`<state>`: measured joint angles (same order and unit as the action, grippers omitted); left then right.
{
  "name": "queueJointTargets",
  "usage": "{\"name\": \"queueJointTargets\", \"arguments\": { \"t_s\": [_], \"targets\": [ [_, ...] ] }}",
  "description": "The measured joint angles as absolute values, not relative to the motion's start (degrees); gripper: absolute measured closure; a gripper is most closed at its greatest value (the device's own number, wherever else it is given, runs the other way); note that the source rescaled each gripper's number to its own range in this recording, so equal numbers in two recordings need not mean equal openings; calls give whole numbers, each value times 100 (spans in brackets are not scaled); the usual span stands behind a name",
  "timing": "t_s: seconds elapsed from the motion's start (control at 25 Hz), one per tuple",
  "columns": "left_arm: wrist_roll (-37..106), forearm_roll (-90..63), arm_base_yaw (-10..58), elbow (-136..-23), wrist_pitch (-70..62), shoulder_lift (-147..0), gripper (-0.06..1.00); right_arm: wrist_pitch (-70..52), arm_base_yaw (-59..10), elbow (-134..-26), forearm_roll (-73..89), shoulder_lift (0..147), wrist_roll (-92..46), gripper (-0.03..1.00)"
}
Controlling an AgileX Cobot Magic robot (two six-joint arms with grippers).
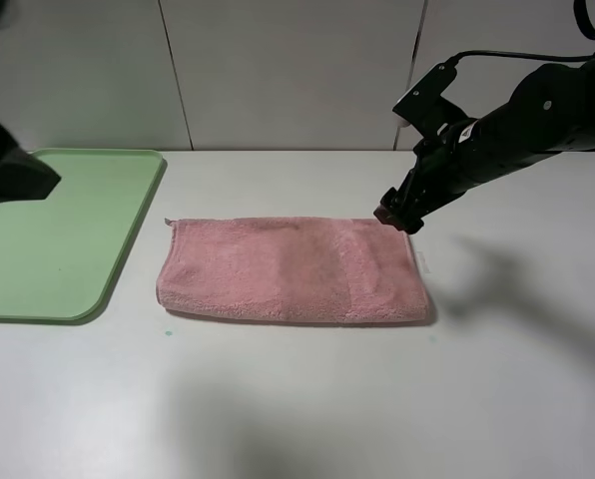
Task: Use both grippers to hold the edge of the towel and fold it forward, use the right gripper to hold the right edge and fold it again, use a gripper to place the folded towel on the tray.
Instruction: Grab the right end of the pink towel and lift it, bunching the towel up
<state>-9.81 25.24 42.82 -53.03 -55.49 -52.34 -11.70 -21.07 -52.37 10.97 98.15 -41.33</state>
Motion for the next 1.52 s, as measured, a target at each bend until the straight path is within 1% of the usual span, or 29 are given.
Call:
{"name": "queueJointTargets", "arguments": {
  "t_s": [0.4, 0.64, 0.92, 1.28, 1.52],
  "targets": [
    [-1196, 2403, 4325, -4062, -6079, -2746, -5, -1170, -2107, -5237, 1269, 9815, -4133, -3],
    [-1196, 1947, 4325, -3498, -6114, -1872, -5, -1170, -2107, -5237, 1296, 9815, -4133, -3],
    [-1191, 1388, 4325, -2839, -6115, -1547, -5, -1170, -2107, -5237, 1301, 9815, -4133, -3],
    [-1148, 1196, 4325, -2814, -6110, -1535, -5, -1170, -2107, -5237, 1321, 9815, -4133, -3],
    [-1043, 1347, 4325, -2813, -6105, -1535, -5, -1170, -2107, -5237, 1321, 9815, -4133, -3]
  ]
}}
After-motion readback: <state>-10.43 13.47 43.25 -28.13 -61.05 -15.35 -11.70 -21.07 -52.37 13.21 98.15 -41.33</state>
